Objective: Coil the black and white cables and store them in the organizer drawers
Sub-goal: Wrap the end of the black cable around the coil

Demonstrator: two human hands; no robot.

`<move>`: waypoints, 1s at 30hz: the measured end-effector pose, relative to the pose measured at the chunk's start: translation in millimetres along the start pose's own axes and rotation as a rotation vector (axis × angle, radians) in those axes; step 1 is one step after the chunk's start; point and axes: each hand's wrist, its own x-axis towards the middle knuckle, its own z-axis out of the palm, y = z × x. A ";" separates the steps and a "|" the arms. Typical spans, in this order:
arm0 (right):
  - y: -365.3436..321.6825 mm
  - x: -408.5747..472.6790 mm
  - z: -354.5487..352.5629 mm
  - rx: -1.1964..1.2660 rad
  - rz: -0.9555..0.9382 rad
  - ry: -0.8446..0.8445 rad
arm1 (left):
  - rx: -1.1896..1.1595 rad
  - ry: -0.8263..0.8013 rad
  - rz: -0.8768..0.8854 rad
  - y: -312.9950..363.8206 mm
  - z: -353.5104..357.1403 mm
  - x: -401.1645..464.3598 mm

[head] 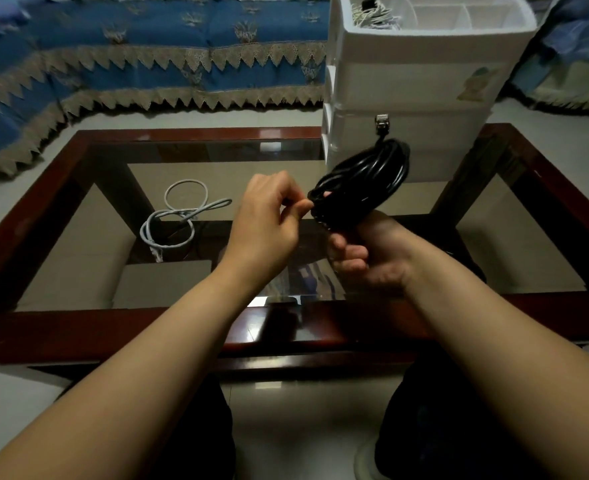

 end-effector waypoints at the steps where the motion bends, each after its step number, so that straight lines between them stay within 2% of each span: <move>1: -2.2 -1.9 -1.9 0.032 0.082 0.004 | 0.058 0.005 0.061 -1.0 0.0 0.4; 3: -4.9 -1.5 -5.9 -0.033 0.134 0.082 | 0.134 -0.006 0.147 -4.3 -0.4 1.4; 6: -9.2 -0.5 -8.5 -0.014 0.025 0.147 | 0.150 -0.026 0.199 -2.2 1.0 1.1; 10: -11.5 -10.1 -8.7 -0.099 -0.058 0.048 | 0.093 -0.016 0.133 0.0 -0.4 1.3; 14: -20.0 -17.6 -18.3 -0.070 -0.119 -0.096 | 0.087 0.000 0.155 -2.5 -4.0 3.6; 16: -21.1 -18.1 -21.6 -0.142 -0.170 -0.147 | 0.075 -0.005 0.141 -4.2 -2.8 3.1; 20: -17.5 -19.6 -13.7 -0.344 -0.271 -0.037 | 0.098 -0.036 0.264 -5.9 -0.2 0.7; 26: -6.0 -5.8 -4.8 -0.194 -0.007 0.113 | 0.152 -0.059 0.539 2.2 7.2 -1.1; 28: -5.7 -6.2 -3.6 -0.208 0.050 0.118 | 0.177 -0.052 0.588 0.9 9.4 -2.1; 30: -6.7 -7.1 -4.6 -0.187 0.058 0.115 | 0.149 -0.043 0.559 -1.4 9.9 -3.2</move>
